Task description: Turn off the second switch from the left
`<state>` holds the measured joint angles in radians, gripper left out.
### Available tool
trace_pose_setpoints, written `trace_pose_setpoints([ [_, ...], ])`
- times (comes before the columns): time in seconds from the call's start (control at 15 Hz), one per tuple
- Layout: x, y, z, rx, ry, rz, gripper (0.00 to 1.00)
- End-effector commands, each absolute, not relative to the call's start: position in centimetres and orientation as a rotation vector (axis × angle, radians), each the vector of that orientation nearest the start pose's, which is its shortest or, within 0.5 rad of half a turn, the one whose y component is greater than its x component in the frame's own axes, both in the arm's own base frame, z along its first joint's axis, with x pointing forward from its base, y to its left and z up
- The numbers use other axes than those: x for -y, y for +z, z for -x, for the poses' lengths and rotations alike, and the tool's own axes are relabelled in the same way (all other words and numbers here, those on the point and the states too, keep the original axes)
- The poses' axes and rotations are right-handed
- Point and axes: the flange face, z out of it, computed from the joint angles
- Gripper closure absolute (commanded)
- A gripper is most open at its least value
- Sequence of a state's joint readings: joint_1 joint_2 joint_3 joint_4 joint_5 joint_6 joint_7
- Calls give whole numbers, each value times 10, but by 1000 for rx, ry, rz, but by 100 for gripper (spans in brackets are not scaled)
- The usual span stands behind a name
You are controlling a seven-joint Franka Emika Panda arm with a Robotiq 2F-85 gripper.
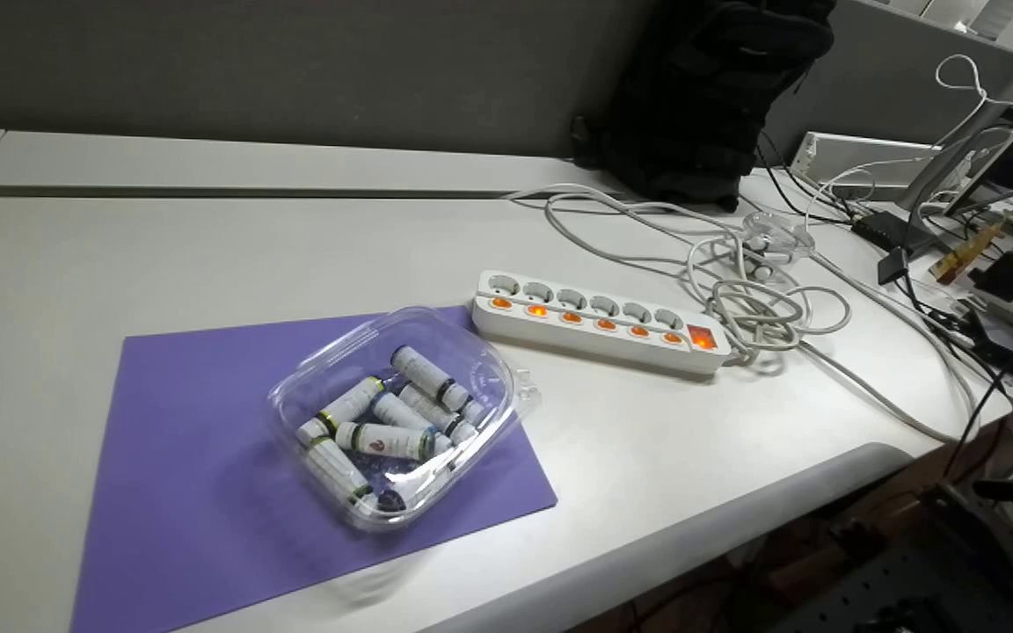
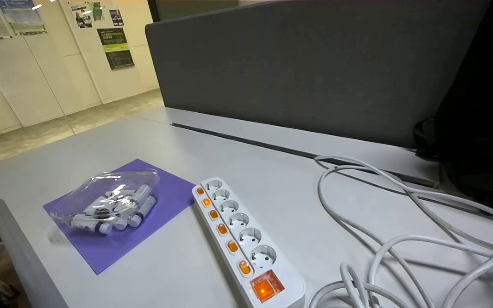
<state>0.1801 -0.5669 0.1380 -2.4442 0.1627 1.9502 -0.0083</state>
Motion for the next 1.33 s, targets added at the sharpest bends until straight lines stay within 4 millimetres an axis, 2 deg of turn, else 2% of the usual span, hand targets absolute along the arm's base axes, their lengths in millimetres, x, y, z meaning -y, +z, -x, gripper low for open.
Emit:
trace_pose_setpoints([
  [0.0,-124,481,-375,304,-114,3043,0],
  [0.27,-99,448,-396,176,-144,3068,0],
  [0.8,-28,373,-444,-82,-122,3117,0],
  [0.87,-21,365,-448,-115,-117,3115,25],
  [0.93,-14,356,-451,-137,-107,3116,26],
  [1.27,5,316,-464,-235,-74,3118,62],
])
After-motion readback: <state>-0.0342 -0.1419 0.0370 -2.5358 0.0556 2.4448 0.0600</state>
